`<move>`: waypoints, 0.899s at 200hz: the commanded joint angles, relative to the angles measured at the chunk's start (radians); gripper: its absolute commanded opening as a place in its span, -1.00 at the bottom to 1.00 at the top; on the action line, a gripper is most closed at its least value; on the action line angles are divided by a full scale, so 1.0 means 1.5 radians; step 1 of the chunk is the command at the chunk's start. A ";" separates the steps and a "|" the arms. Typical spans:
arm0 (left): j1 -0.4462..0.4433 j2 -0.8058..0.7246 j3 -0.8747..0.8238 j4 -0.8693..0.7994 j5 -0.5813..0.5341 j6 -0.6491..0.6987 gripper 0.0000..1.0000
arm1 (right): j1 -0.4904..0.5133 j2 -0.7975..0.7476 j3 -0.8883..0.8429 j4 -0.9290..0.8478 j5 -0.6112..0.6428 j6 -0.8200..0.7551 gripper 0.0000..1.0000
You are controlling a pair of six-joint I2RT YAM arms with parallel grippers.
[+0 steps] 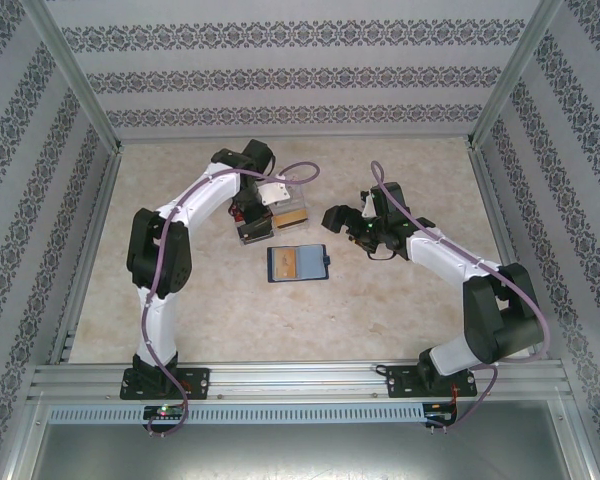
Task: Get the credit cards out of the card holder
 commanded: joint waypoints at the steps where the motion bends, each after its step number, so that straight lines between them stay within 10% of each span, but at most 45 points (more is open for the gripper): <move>1: -0.007 0.007 0.022 -0.008 -0.017 0.023 -1.00 | 0.005 -0.016 0.001 -0.004 -0.011 0.005 0.96; 105: -0.007 0.027 0.003 0.013 -0.004 0.028 -1.00 | 0.007 -0.029 0.007 -0.022 -0.011 0.003 0.96; 180: -0.007 0.012 -0.007 0.061 -0.060 0.013 -0.46 | 0.009 -0.039 0.008 -0.031 -0.003 0.002 0.96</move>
